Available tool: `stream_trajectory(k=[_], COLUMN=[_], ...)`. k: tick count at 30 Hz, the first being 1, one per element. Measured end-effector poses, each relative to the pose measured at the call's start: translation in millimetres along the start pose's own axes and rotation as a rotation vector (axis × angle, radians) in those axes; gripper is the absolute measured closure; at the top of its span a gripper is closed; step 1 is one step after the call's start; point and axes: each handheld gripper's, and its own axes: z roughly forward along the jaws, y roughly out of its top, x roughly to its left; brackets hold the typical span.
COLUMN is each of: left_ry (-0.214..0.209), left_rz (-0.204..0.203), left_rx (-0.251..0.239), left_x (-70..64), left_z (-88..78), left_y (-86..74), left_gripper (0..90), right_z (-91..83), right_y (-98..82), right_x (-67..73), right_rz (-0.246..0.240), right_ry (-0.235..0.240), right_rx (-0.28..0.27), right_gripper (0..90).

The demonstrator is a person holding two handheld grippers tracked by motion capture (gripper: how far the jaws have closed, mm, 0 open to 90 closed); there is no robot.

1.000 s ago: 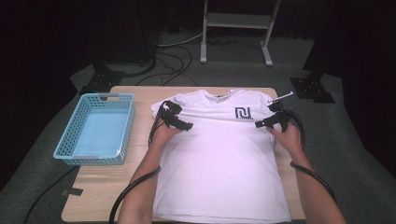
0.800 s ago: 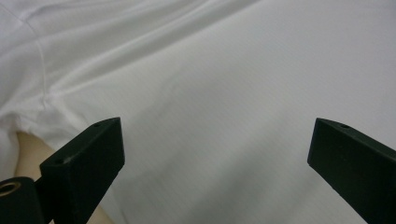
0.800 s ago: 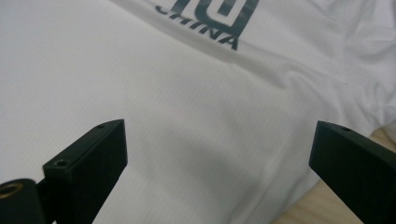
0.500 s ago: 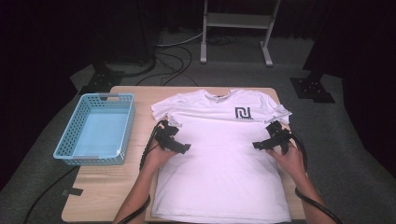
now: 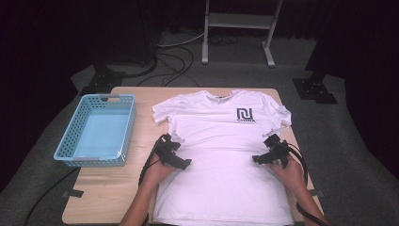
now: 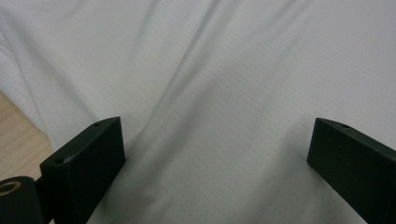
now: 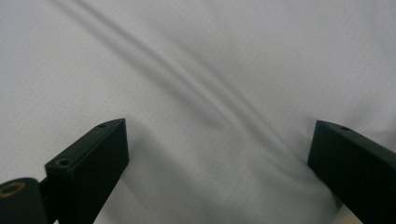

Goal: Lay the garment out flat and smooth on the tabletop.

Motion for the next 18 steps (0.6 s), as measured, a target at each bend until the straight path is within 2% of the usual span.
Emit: stream_trajectory(k=[14, 18], left_ry=[-0.027, -0.016], left_rz=[0.020, 0.011], left_rx=[0.016, -0.021], left_x=[-21.6, -23.2], left_z=[-17.4, -27.6], left_y=[-18.2, -22.6], left_gripper=[3.1, 3.2], right_z=[-12.0, -22.5], right_y=[-21.5, -27.9], right_x=[12.2, 12.9], right_rz=[-0.002, 0.015], right_ry=[0.002, 0.034], right_rx=[-0.021, -0.090], right_gripper=[5.4, 5.4])
